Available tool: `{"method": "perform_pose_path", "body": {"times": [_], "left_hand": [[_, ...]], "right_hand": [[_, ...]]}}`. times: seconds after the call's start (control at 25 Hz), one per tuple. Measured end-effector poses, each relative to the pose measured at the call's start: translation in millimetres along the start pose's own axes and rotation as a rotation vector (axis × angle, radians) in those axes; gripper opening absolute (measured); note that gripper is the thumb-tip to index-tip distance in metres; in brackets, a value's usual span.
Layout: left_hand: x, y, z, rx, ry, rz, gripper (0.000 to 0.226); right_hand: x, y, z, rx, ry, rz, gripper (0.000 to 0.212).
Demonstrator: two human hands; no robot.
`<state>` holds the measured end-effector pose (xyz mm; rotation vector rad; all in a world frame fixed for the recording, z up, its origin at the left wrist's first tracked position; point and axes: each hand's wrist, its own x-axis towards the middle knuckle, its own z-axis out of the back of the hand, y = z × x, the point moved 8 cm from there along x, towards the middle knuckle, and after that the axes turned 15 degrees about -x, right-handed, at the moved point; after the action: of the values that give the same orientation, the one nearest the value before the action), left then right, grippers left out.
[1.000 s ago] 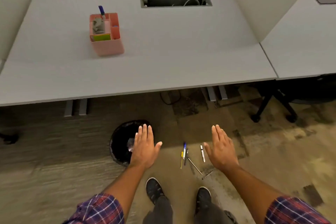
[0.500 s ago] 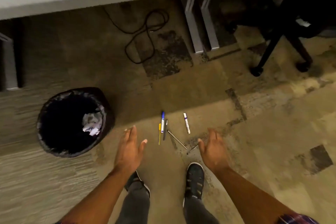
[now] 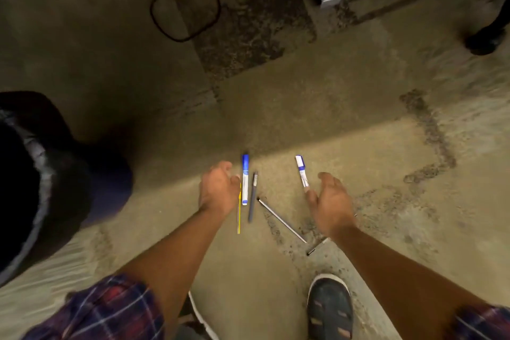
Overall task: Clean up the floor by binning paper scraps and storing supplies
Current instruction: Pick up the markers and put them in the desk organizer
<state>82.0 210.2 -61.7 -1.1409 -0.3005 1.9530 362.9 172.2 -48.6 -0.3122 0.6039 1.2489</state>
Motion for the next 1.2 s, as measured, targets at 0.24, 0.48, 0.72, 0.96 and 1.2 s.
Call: {"method": "perform_pose_path", "body": {"times": [0.24, 0.48, 0.72, 0.96, 1.2], "left_hand": [[55.2, -4.3, -40.1, 0.034, -0.043, 0.007, 0.022], [64.2, 5.6, -40.9, -0.035, -0.054, 0.028, 0.013], [22.9, -5.0, 0.4, -0.472, -0.048, 0.113, 0.017], [-63.7, -65.0, 62.8, -0.868, -0.018, 0.203, 0.010], [-155.6, -135.4, 162.8, -1.080, 0.030, 0.184, 0.020]], "right_hand": [[49.7, 13.0, -40.4, 0.000, 0.038, -0.063, 0.031], [54.0, 16.2, -45.4, 0.005, 0.040, -0.096, 0.022], [12.0, 42.0, 13.2, 0.211, -0.055, 0.003, 0.009], [-53.0, 104.8, 94.2, 0.414, -0.012, 0.083, 0.013], [-145.1, 170.1, 204.0, 0.579, -0.054, 0.182, 0.015]]}}
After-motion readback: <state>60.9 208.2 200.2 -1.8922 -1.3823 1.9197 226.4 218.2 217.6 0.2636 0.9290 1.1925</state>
